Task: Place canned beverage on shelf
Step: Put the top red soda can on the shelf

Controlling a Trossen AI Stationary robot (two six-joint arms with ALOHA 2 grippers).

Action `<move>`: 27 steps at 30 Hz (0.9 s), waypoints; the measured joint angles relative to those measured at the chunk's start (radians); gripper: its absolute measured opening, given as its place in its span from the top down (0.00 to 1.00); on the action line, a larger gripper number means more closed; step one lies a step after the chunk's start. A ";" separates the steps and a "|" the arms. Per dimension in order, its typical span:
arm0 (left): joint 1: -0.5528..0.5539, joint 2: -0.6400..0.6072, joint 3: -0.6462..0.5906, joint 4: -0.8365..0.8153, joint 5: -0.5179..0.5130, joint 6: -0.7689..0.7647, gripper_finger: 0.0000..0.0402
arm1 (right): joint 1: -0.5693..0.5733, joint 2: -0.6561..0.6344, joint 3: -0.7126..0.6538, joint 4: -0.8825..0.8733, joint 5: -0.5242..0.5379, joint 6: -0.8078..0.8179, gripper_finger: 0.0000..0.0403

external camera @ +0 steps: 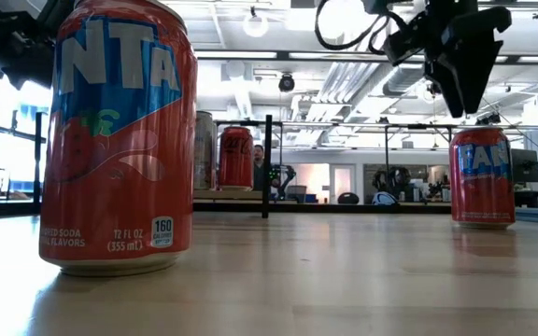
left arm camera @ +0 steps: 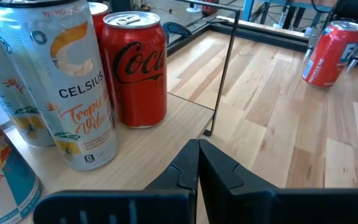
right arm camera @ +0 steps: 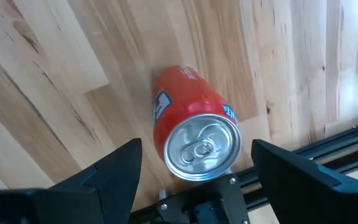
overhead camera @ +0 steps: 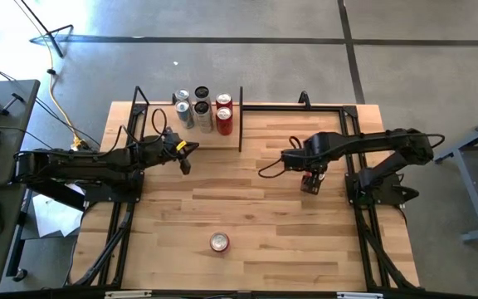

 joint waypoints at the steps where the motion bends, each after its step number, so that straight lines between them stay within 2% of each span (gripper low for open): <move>1: 0.000 0.000 0.000 -0.002 0.000 0.000 1.00 | 0.000 0.000 -0.002 0.001 0.000 0.000 0.28; 8: 0.000 0.000 0.000 -0.014 0.000 0.003 1.00 | 0.001 0.000 -0.123 0.038 0.002 -0.021 0.28; 15: 0.000 0.000 0.000 -0.015 0.000 0.006 1.00 | 0.000 -0.006 -0.203 0.116 0.080 -0.041 0.28; 19: 0.000 0.000 0.000 -0.014 0.000 0.006 1.00 | -0.001 -0.004 -0.185 0.139 0.070 -0.032 0.31; 23: 0.000 0.000 0.000 -0.014 0.000 0.006 1.00 | 0.010 0.001 -0.134 0.180 -0.021 0.000 0.38; 27: 0.000 0.000 0.000 -0.011 0.000 0.007 1.00 | 0.034 0.002 -0.103 0.227 -0.042 0.022 0.43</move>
